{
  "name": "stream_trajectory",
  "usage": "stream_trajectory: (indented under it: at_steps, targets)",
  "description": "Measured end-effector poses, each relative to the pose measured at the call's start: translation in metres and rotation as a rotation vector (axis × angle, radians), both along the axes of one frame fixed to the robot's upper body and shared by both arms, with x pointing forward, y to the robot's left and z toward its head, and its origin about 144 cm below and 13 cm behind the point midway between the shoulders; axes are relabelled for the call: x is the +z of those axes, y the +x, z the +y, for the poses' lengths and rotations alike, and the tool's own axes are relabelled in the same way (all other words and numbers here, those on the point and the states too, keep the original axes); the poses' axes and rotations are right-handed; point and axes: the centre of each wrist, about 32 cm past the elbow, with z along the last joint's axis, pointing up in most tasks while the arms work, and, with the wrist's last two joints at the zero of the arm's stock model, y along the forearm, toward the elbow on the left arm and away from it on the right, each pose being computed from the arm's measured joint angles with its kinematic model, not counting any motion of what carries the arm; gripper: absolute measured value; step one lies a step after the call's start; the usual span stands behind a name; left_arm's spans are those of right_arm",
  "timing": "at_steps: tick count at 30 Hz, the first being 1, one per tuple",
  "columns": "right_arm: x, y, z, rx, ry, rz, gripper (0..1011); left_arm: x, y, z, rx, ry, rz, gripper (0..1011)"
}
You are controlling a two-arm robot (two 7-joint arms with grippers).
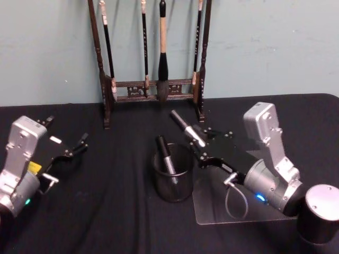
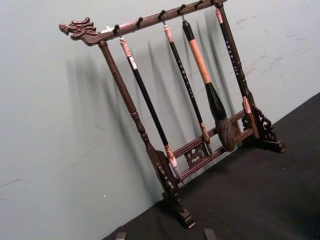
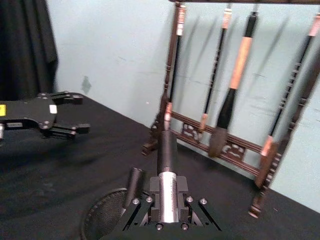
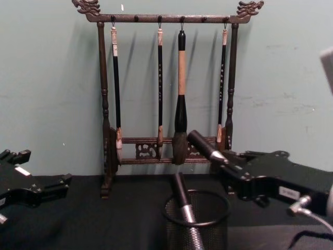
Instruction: Pick up the water-based marker from the table and place it into the pen holder.
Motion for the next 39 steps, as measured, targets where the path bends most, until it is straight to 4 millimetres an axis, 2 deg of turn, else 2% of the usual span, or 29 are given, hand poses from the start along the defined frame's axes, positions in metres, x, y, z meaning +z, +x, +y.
stream_trajectory:
  at_steps: [2, 14, 39]
  targets:
    - [-0.002, 0.005, 0.007, 0.030, 0.003, -0.007, 197, 0.000, 0.000, 0.000, 0.000, 0.000, 0.000, 1009]
    - [-0.009, 0.018, 0.019, 0.094, 0.040, -0.017, 197, 0.000, 0.000, 0.000, 0.000, 0.000, 0.000, 1009]
    - [-0.023, 0.031, 0.026, 0.153, 0.091, -0.003, 197, 0.000, 0.000, 0.000, 0.000, 0.000, 0.000, 1009]
